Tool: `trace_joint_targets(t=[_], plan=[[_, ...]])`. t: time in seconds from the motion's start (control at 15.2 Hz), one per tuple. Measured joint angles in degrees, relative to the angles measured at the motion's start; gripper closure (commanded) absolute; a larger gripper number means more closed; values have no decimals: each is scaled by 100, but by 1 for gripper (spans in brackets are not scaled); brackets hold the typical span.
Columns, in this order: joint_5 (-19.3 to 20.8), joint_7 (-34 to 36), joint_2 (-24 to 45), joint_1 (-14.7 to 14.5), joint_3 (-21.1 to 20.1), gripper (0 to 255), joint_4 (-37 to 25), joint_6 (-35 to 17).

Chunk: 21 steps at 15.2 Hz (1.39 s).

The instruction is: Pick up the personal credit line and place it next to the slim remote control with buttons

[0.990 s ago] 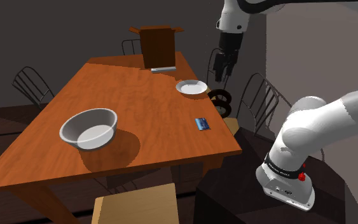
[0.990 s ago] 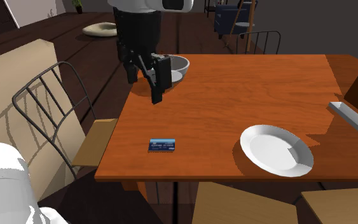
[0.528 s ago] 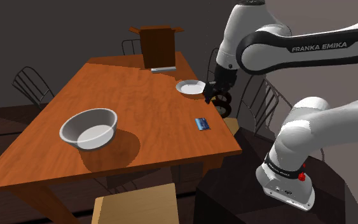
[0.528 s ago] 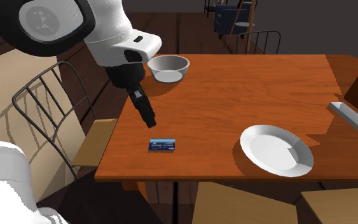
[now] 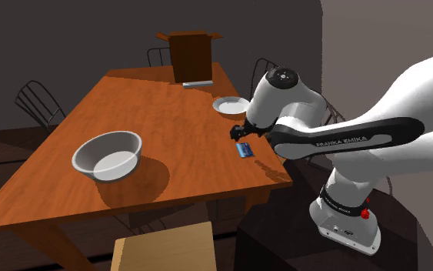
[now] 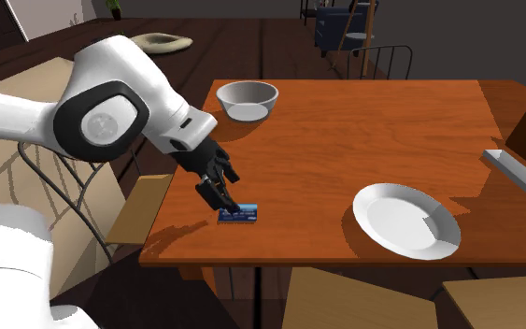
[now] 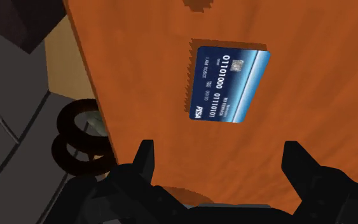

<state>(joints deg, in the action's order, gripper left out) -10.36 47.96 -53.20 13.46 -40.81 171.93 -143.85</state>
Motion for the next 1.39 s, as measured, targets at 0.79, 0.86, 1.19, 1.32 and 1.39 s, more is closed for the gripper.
trace_joint_targets(t=[0.79, 0.86, 1.19, 1.32, 1.39], plan=[[202, 830, 1077, 1252, -1216, 0, 59, -1599], [203, 831, 1081, 1257, -1219, 0, 60, -1606], [204, 832, 1084, 1260, -1221, 255, 59, -1611], [204, 832, 1084, 1260, -1221, 255, 59, -1611], [204, 832, 1084, 1261, -1221, 255, 59, -1611]])
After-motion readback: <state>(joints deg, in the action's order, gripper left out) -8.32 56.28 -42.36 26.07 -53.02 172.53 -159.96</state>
